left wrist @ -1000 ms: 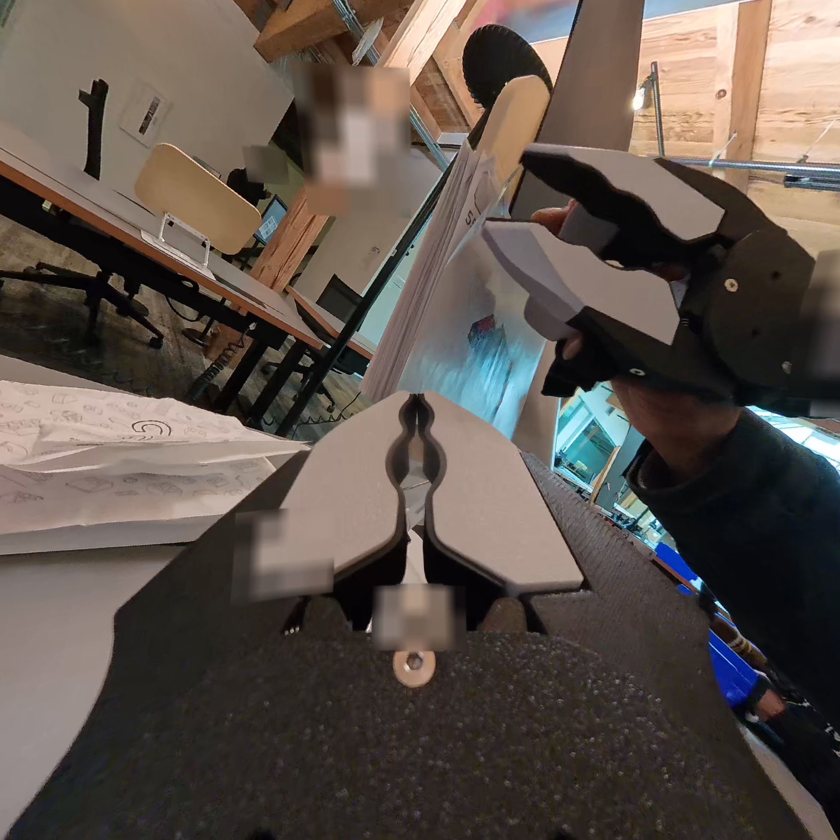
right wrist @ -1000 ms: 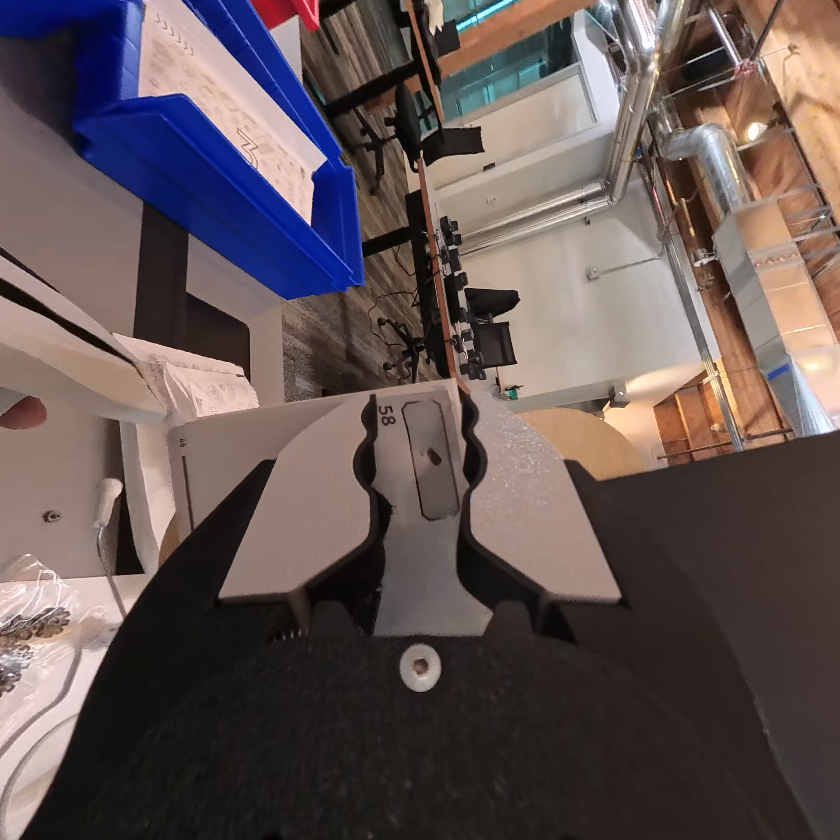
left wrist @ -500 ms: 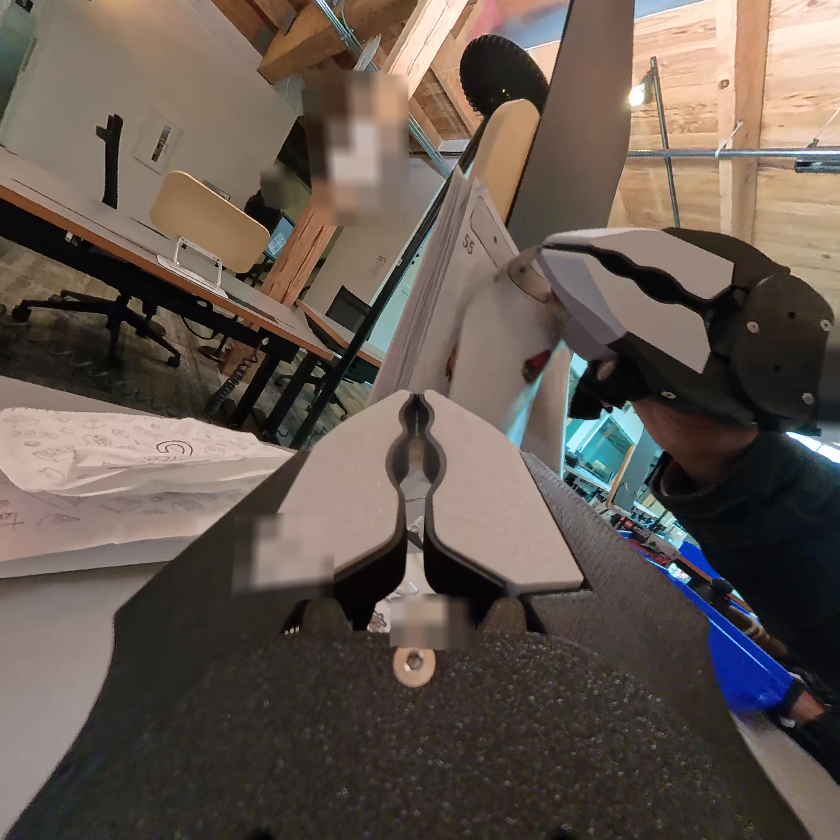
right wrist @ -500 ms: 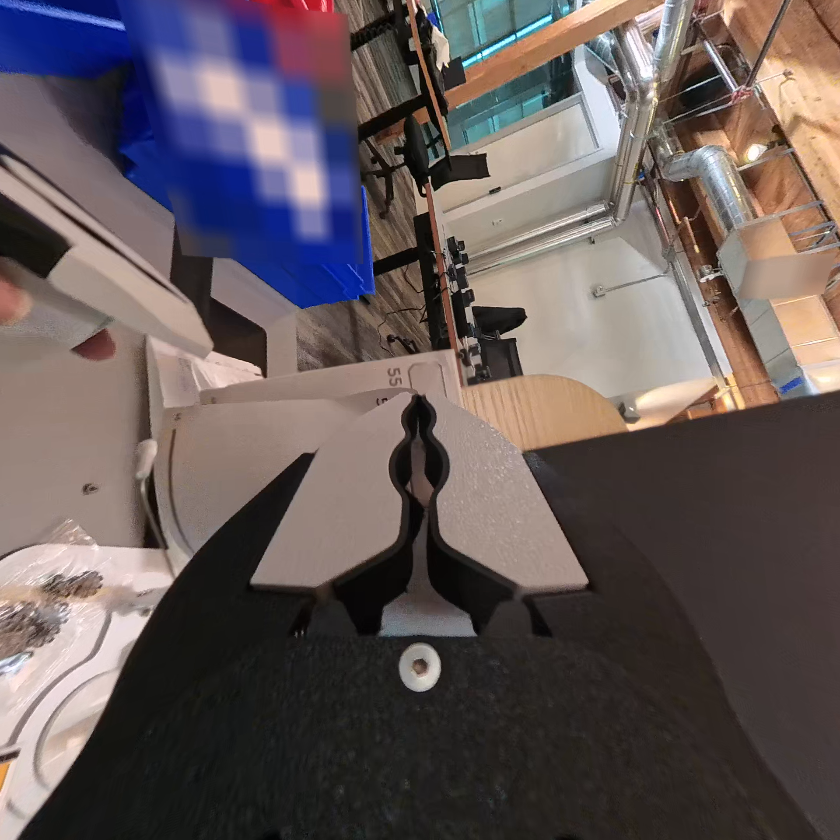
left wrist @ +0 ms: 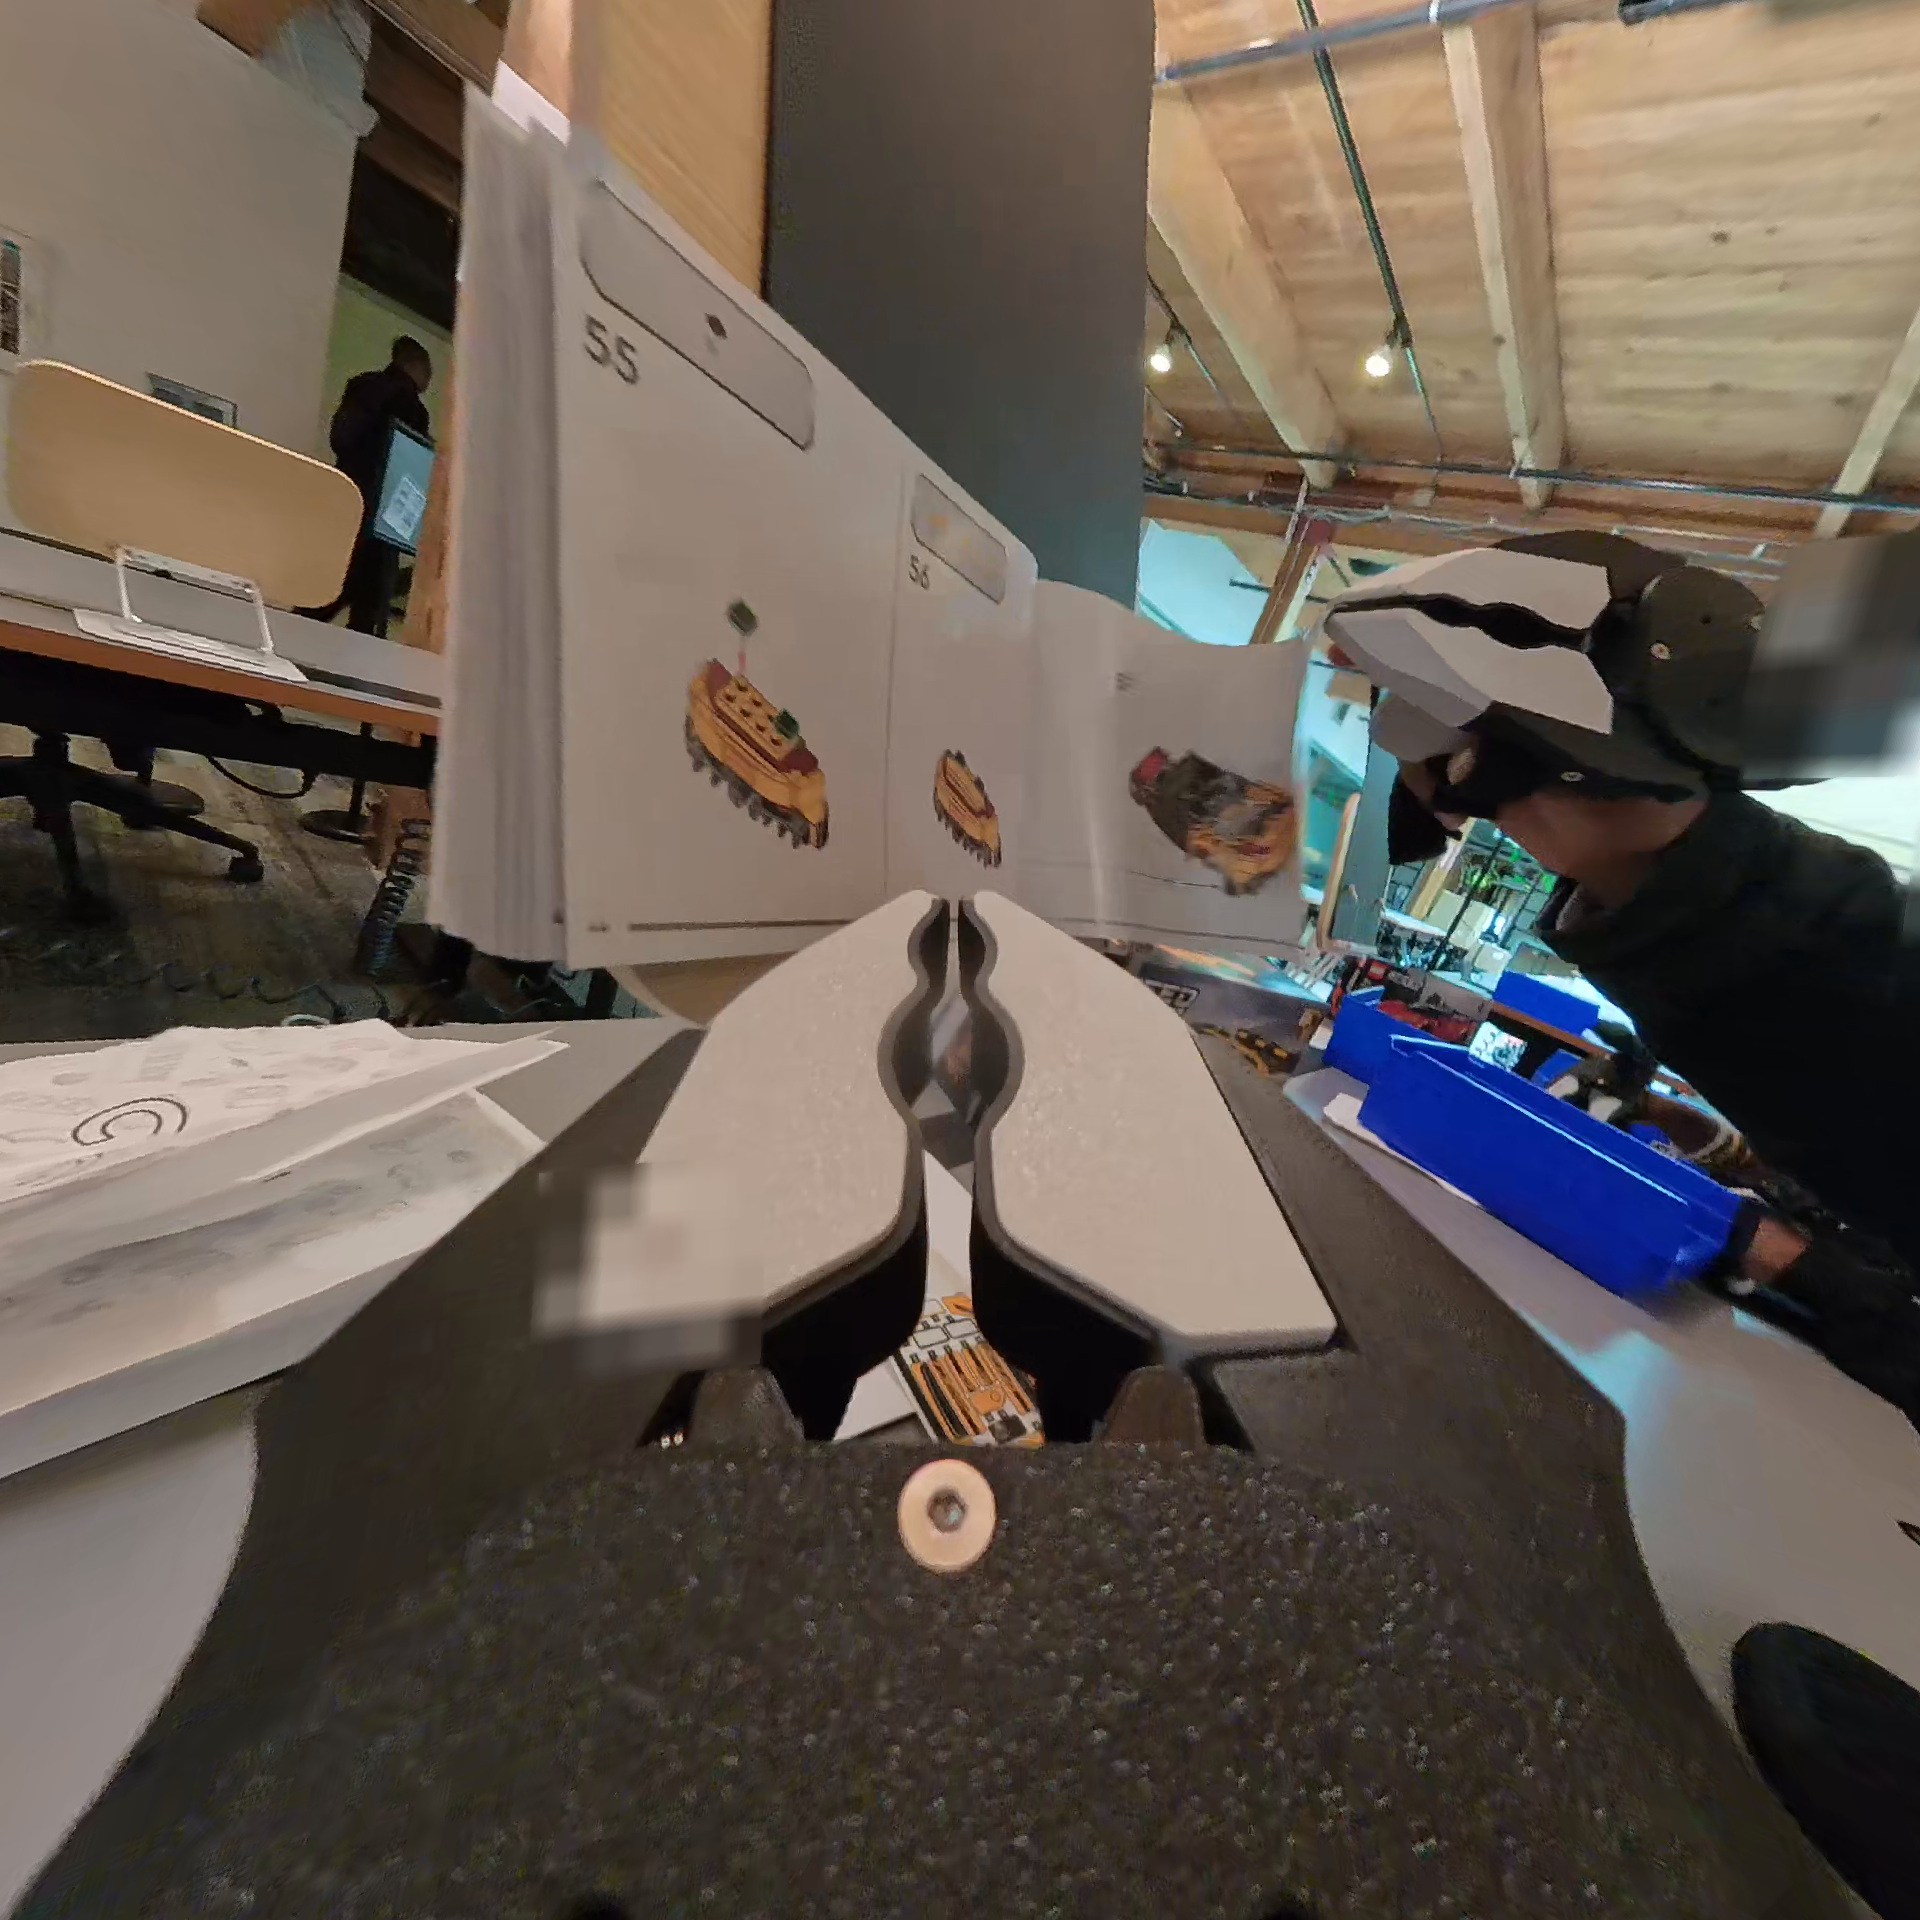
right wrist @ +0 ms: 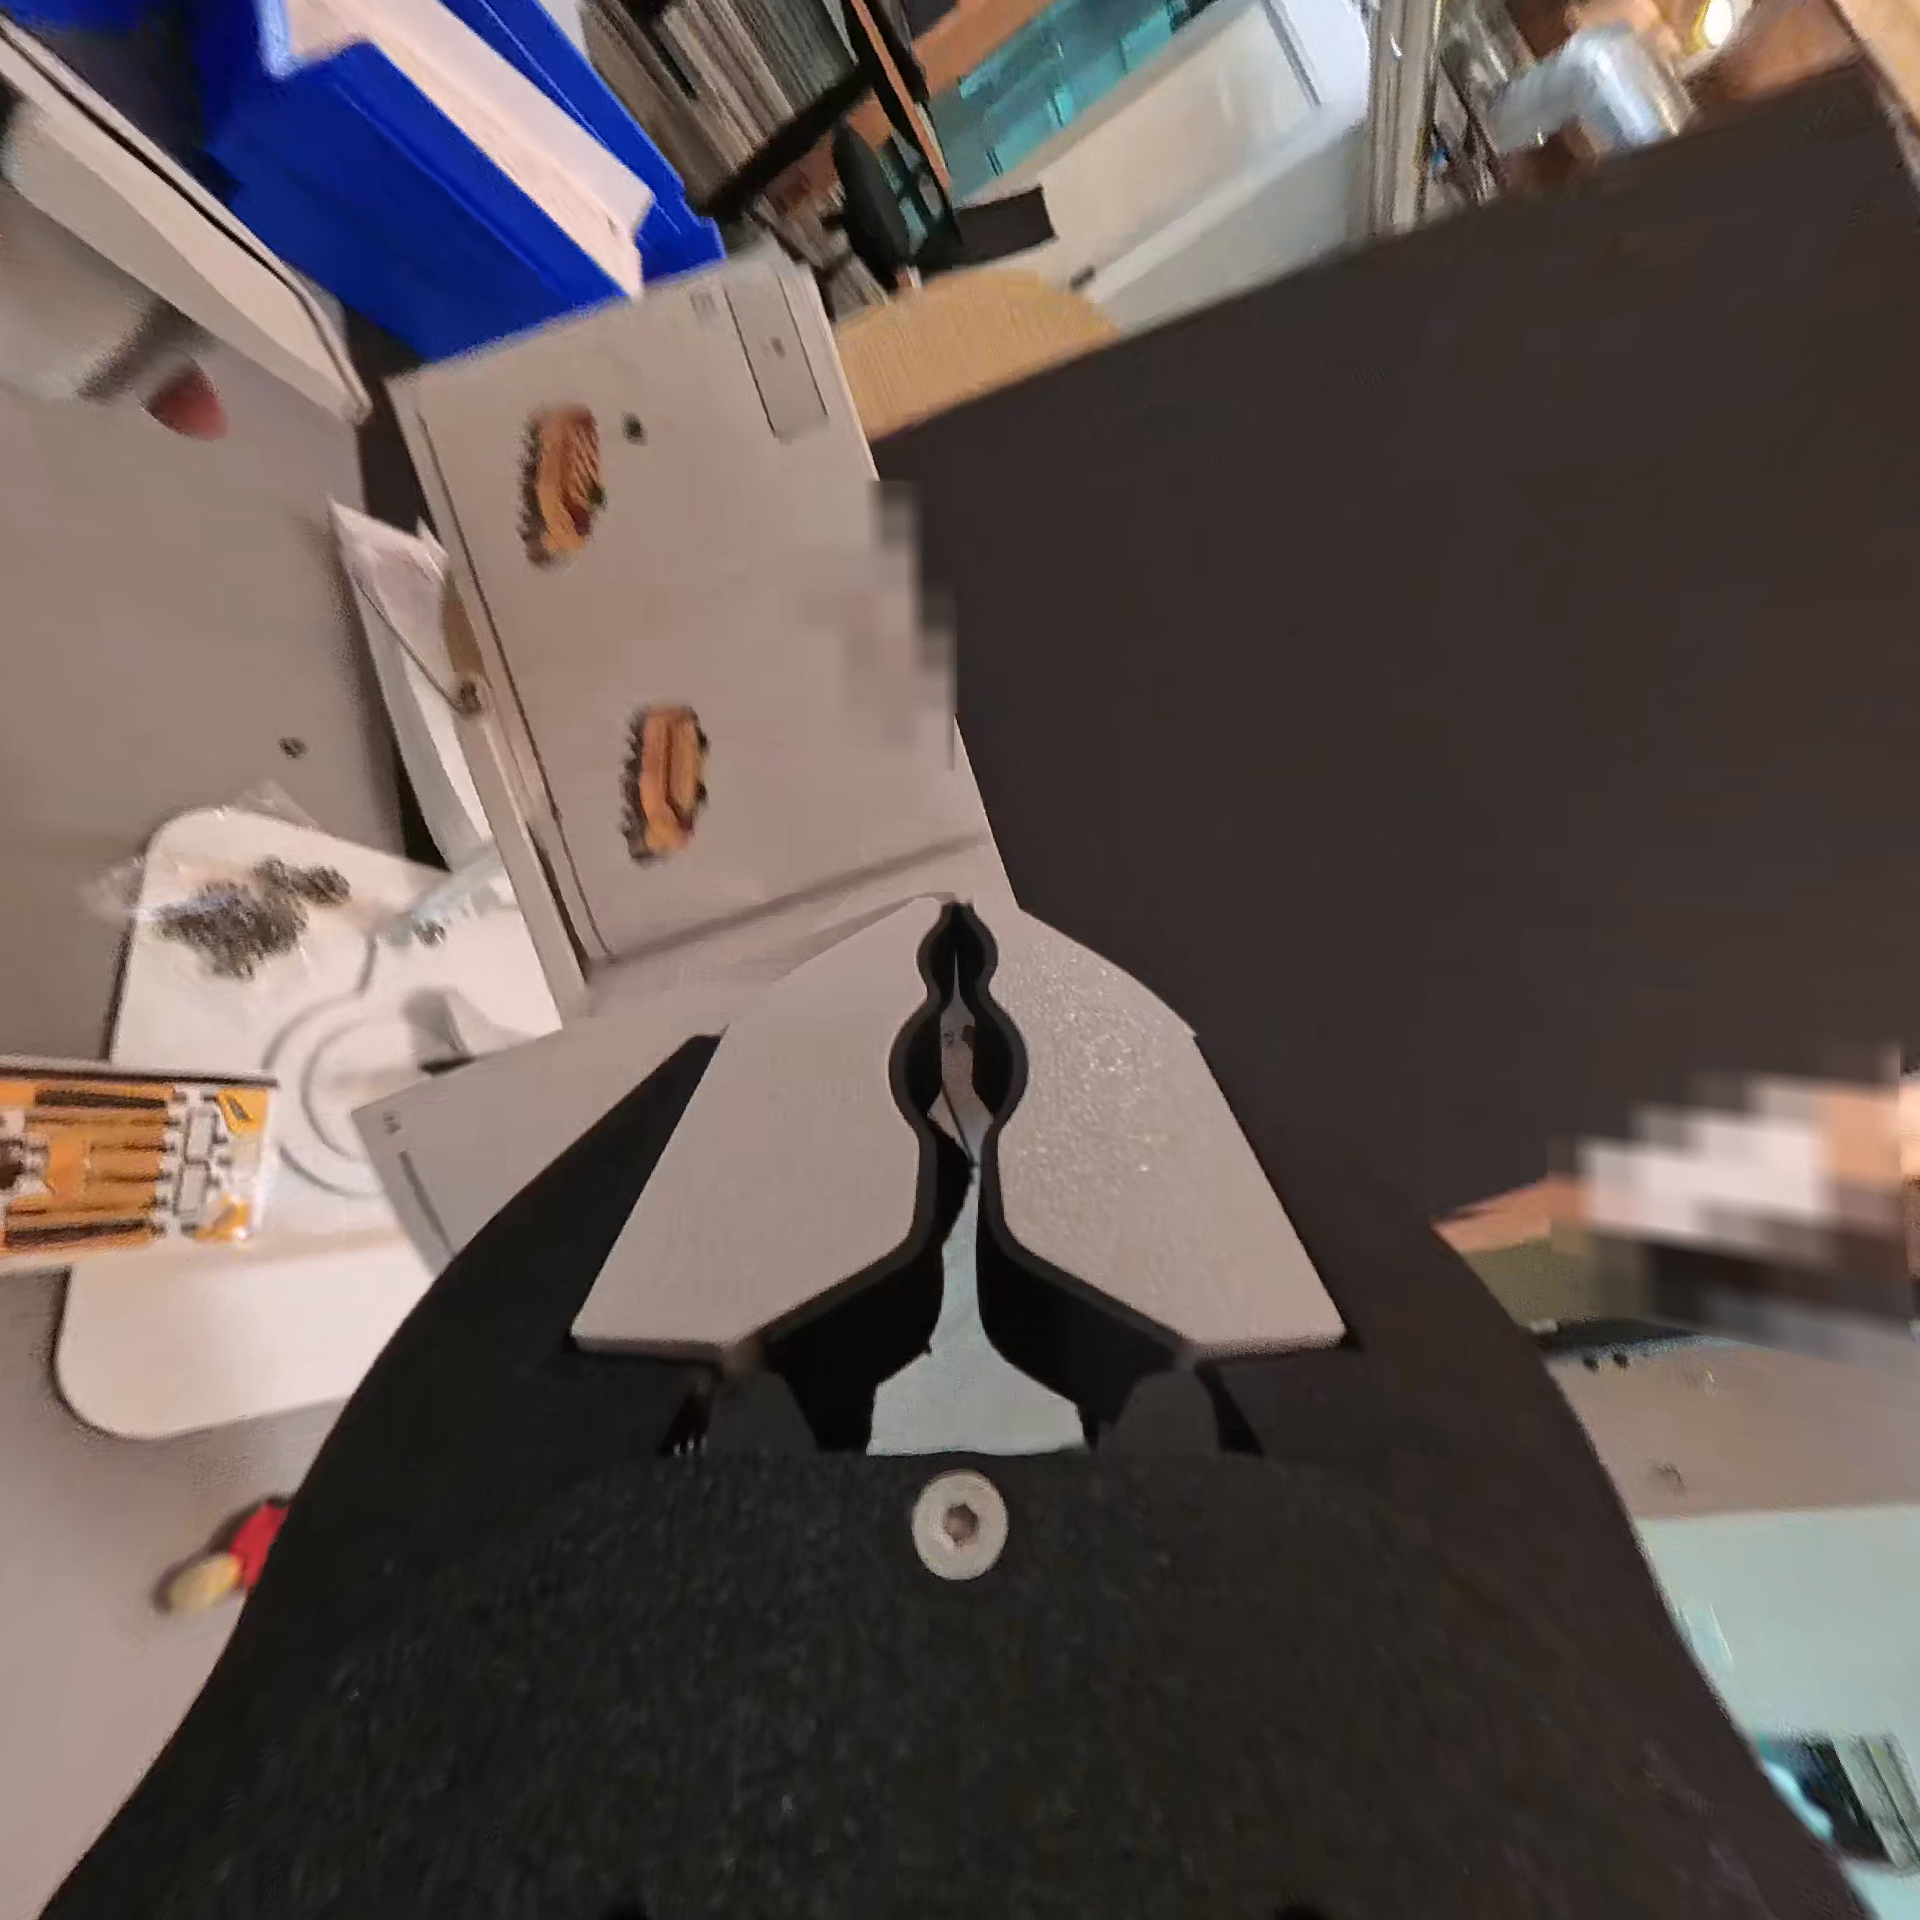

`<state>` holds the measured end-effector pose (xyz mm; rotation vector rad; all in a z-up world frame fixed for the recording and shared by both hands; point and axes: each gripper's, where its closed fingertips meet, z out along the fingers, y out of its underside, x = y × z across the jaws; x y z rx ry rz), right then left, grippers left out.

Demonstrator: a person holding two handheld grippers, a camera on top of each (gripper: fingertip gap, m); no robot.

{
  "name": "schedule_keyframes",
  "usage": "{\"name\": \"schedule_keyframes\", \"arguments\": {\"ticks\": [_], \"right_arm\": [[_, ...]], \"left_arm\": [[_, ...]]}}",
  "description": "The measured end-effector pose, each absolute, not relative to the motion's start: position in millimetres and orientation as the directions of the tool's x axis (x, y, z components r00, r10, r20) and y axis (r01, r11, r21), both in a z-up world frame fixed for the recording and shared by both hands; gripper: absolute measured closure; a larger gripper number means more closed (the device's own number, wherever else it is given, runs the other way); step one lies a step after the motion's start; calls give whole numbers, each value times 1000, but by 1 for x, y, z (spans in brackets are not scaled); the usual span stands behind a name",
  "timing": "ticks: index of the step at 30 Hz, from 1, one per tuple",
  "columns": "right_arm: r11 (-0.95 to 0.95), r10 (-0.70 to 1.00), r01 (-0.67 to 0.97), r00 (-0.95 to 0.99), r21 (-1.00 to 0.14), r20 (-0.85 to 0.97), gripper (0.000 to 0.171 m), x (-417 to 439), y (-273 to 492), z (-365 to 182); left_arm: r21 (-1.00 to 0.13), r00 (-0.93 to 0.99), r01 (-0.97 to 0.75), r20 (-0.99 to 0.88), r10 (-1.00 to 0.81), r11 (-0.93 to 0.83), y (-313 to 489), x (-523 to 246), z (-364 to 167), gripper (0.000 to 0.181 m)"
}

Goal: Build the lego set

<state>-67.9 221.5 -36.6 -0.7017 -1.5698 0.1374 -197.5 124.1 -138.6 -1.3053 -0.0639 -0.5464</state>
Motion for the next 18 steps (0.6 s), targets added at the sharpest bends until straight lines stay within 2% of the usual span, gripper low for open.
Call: {"name": "schedule_keyframes", "arguments": {"ticks": [8,18], "right_arm": [[678,551,483,165,-554,818,169,-19,307,-60],[598,544,515,302,-614,783,166,19,342,-61]], "left_arm": [[-905,869,409,349,-350,114,129,-191,-151,180],[-915,873,395,346,-344,82,133,-187,-162,180]]}}
